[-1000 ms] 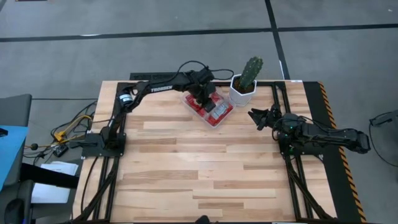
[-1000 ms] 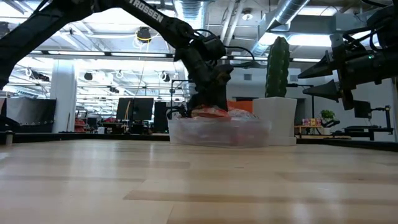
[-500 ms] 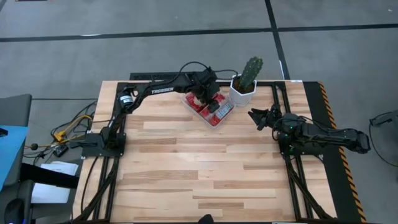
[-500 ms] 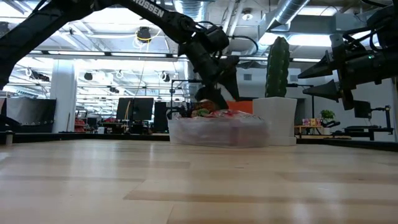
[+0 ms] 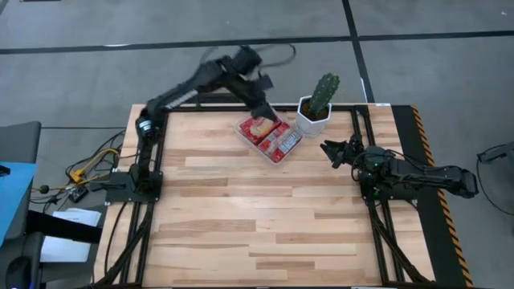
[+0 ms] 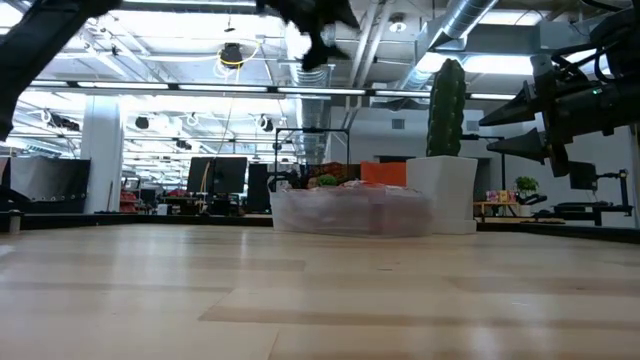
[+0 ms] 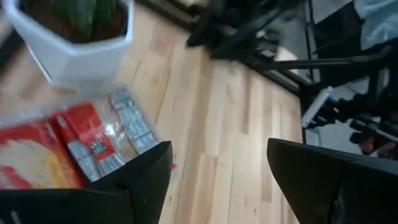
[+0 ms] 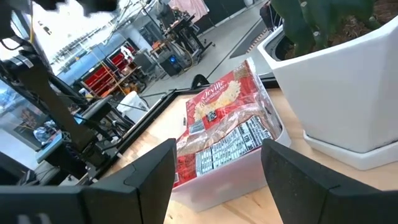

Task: Sort popcorn bags into baskets
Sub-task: Return to Home Position

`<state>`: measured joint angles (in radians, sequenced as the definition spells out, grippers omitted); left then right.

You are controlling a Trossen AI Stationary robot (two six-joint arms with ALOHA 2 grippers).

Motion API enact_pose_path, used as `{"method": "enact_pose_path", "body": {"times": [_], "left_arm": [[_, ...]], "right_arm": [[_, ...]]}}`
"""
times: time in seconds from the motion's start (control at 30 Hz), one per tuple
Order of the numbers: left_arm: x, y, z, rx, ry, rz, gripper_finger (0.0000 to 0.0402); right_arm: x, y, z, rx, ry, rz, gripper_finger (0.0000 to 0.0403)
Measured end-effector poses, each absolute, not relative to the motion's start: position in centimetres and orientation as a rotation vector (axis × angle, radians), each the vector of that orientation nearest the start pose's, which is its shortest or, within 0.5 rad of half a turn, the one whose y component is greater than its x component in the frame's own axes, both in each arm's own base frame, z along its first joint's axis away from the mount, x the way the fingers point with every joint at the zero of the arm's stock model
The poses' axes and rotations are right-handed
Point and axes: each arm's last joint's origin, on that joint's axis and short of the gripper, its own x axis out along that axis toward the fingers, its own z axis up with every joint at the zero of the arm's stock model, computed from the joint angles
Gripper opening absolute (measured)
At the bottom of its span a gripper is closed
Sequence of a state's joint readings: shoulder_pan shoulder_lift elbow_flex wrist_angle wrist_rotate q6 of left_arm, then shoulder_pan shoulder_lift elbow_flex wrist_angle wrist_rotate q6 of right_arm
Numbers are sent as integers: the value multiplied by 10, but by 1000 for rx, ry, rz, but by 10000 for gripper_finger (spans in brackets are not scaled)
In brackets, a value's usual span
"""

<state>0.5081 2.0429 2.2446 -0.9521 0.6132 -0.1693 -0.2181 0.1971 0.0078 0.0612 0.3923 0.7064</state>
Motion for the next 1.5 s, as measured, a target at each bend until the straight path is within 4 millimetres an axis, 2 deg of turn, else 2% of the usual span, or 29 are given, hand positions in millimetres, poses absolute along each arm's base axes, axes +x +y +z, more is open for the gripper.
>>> {"method": "enact_pose_path", "body": {"times": [0.13,0.23,0.3,0.4,0.47,0.57,0.7,0.8,0.97,1.2,1.4,1.5], "left_arm": [[349,172,443,-395,600,-46,249],[317,153,472,-291,573,104,249],[299,143,490,-234,511,147,249],[259,128,522,-162,357,122,249],[230,120,533,-128,292,128,249],[198,109,527,-102,235,171,249],[163,94,488,-113,182,273,249],[143,84,443,-147,118,337,249],[126,74,358,-275,-38,346,249],[113,62,261,-424,-225,318,249],[110,46,211,-458,-301,302,249],[110,38,195,-483,-289,317,249]], "right_arm": [[102,-34,156,677,-90,-622,260],[103,-32,159,720,-105,-544,260],[105,-30,169,646,-160,-450,260],[104,-27,189,501,-298,-270,260],[102,-26,197,472,-377,-208,260],[97,-26,209,437,-478,-113,260],[93,-29,215,435,-527,-44,260],[92,-33,214,446,-517,-47,260],[88,-42,213,431,-502,-69,260],[85,-50,207,410,-403,-55,260],[82,-52,205,348,-326,26,260],[82,-54,202,298,-287,35,260]]}}
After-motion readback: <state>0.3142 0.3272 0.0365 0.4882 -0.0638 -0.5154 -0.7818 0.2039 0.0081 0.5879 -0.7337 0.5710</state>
